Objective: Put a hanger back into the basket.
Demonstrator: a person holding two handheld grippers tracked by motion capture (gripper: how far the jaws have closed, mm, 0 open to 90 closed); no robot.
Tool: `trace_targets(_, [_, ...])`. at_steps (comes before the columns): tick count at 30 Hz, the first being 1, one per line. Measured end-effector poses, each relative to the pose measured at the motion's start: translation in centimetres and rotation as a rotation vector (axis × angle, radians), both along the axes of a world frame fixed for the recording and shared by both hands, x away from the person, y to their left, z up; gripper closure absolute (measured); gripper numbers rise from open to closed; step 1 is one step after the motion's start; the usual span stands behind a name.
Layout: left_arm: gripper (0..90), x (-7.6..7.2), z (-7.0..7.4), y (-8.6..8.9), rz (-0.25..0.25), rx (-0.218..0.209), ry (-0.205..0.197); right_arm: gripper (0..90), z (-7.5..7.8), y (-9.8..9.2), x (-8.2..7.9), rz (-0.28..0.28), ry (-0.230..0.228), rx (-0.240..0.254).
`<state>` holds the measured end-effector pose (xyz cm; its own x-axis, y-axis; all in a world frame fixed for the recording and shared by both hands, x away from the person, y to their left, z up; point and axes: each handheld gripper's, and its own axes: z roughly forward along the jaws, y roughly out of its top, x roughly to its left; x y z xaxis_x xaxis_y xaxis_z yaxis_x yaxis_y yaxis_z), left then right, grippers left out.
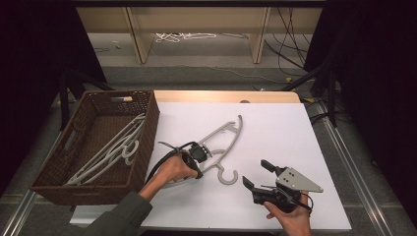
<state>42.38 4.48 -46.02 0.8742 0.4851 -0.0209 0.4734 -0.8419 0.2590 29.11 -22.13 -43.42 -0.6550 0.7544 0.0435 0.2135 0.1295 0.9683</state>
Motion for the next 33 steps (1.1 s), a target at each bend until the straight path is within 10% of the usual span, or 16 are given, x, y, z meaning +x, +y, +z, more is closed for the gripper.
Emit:
trace_targets(18, [81.5, 0.2, 0.0, 0.6, -0.075, -0.042, -0.027, 19.9, 0.1, -0.2, 0.0, -0.002, 0.005, 0.011])
trace_targets(33, [81.6, 1.0, 2.1, 2.3, 0.030, -0.211, -0.084, 20.1, 0.1, -0.4, 0.0, -0.015, 0.009, 0.017])
